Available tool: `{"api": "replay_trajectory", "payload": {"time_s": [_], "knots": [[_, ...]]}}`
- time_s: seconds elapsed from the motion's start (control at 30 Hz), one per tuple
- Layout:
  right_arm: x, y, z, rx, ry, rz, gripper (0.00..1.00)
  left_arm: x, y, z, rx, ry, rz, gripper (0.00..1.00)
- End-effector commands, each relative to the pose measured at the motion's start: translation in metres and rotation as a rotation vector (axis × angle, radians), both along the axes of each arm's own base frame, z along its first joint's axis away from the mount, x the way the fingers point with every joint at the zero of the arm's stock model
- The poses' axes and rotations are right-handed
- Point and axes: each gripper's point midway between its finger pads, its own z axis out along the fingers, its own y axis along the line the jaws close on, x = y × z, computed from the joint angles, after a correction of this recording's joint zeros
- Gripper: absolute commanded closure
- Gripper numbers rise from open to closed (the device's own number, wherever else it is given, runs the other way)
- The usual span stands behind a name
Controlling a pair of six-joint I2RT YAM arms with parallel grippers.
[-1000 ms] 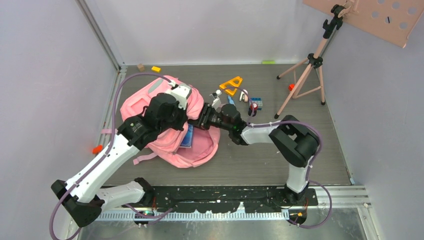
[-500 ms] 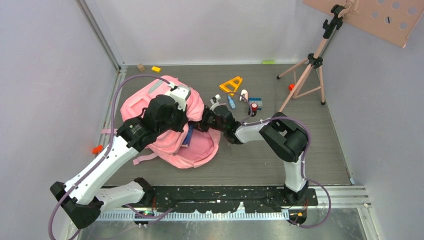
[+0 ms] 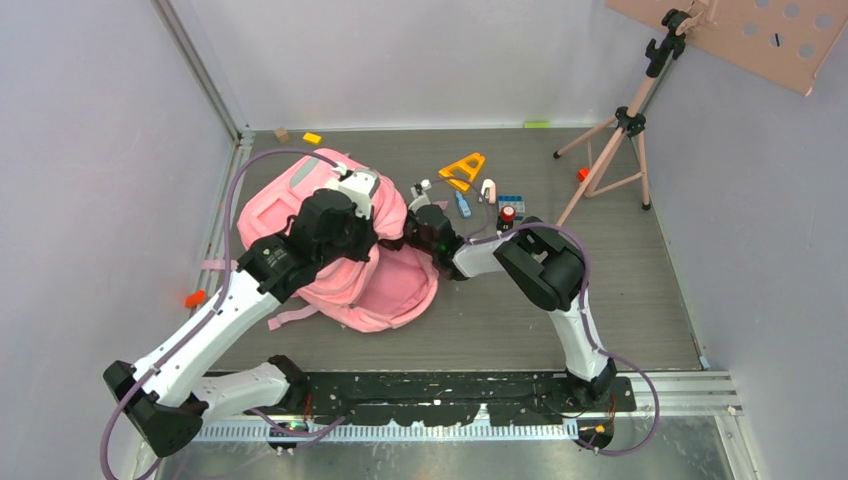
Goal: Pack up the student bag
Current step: Place the book in the student bag.
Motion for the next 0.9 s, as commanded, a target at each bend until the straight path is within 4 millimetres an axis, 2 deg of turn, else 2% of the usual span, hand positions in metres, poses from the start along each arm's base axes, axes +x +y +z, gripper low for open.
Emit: {"api": "replay_trajectory", "payload": {"time_s": [0.0,0.1,0.2,0.27,0.47,0.5,0.53,0.57,0.6,0.63,0.67,0.7,0.73,0.77,0.8,0.83,0.87], "knots": [[0.033,0.005,0.042,0.065,-0.173,-0.093,0.98,0.003,-0.039,0.070,-0.266,-0.151,-0.092,1.00],[0.031,0.002,0.034,0.032,-0.170,-0.092,0.88,0.002,-0.037,0.067,-0.268,-0.145,-0.083,1.00],[0.026,-0.002,0.035,0.016,-0.175,-0.088,0.78,0.003,-0.035,0.062,-0.256,-0.131,-0.066,1.00],[0.023,-0.007,0.031,-0.008,-0.168,-0.088,0.66,0.003,-0.033,0.060,-0.246,-0.127,-0.055,1.00],[0.006,-0.023,0.031,-0.062,-0.183,-0.074,0.42,0.005,-0.026,0.054,-0.224,-0.119,-0.020,1.00],[0.004,-0.025,0.033,-0.073,-0.192,-0.071,0.41,0.005,-0.025,0.054,-0.224,-0.117,-0.016,1.00],[0.000,-0.030,0.024,-0.099,-0.177,-0.069,0.38,0.005,-0.025,0.052,-0.222,-0.113,-0.013,1.00],[-0.003,-0.034,0.031,-0.103,-0.191,-0.069,0.36,0.006,-0.025,0.051,-0.223,-0.111,-0.011,1.00],[-0.008,-0.039,0.022,-0.130,-0.177,-0.066,0.35,0.006,-0.024,0.051,-0.224,-0.109,-0.008,1.00],[-0.010,-0.044,0.029,-0.136,-0.190,-0.070,0.34,0.006,-0.024,0.049,-0.224,-0.106,-0.006,1.00],[-0.016,-0.050,0.016,-0.177,-0.164,-0.068,0.33,0.007,-0.024,0.048,-0.224,-0.103,-0.003,1.00],[-0.018,-0.055,0.023,-0.187,-0.179,-0.074,0.33,0.008,-0.025,0.046,-0.222,-0.098,0.001,1.00],[-0.025,-0.064,0.010,-0.228,-0.154,-0.072,0.32,0.009,-0.025,0.044,-0.221,-0.096,0.003,1.00],[-0.030,-0.073,0.010,-0.249,-0.158,-0.084,0.32,0.009,-0.025,0.042,-0.218,-0.092,0.004,1.00],[-0.032,-0.081,0.019,-0.261,-0.172,-0.101,0.32,0.010,-0.026,0.038,-0.212,-0.084,0.007,1.00],[-0.037,-0.089,0.013,-0.285,-0.167,-0.105,0.32,0.012,-0.027,0.033,-0.206,-0.076,0.008,1.00],[-0.039,-0.098,0.022,-0.305,-0.186,-0.128,0.32,0.013,-0.028,0.029,-0.202,-0.069,0.011,1.00]]}}
